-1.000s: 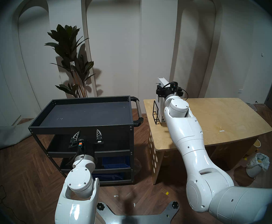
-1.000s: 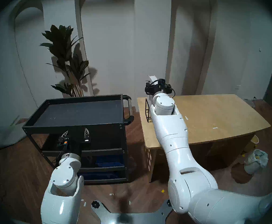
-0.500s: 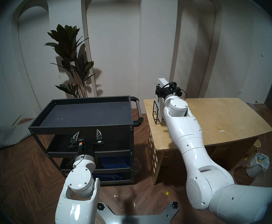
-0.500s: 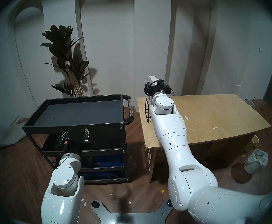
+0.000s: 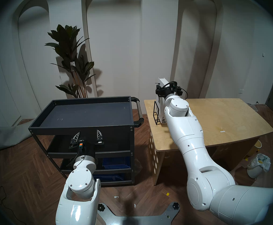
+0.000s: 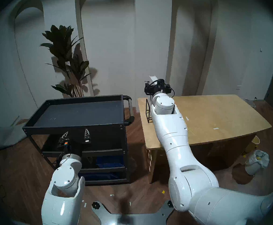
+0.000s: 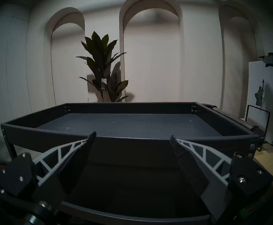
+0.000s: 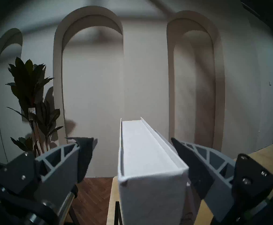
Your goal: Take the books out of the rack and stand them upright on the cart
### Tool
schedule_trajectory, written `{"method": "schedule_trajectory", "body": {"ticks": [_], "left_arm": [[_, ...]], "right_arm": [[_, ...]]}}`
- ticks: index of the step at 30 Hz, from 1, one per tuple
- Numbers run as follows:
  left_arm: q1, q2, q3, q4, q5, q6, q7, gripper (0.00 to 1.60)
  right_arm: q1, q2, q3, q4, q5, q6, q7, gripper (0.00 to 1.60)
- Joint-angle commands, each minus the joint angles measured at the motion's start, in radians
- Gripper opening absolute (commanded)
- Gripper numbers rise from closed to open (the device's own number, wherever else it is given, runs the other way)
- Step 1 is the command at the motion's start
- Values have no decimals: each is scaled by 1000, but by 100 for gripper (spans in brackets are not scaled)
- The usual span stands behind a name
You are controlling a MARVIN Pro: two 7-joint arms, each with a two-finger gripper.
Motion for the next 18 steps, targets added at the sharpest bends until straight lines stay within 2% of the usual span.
{"method": "schedule_trajectory", "body": {"ticks": [1, 3, 8, 12, 18], "left_arm": [[-7, 2, 0, -22, -3, -7, -3, 160], [-6, 2, 0, -22, -5, -8, -4, 160], [-3, 3, 1, -23, -8, -8, -6, 160], [-1, 3, 1, -24, -9, -9, -6, 160], [7, 3, -5, -29, -15, -10, -6, 160]], "right_arm": [[-3, -3, -3, -56, -2, 5, -1, 155], [-7, -3, -1, -61, -3, 9, -2, 149], [-11, -3, 2, -55, -6, 13, -4, 147], [-12, -4, 1, -50, -8, 11, -5, 154], [-10, -8, 1, -38, -9, 14, -7, 137]]}}
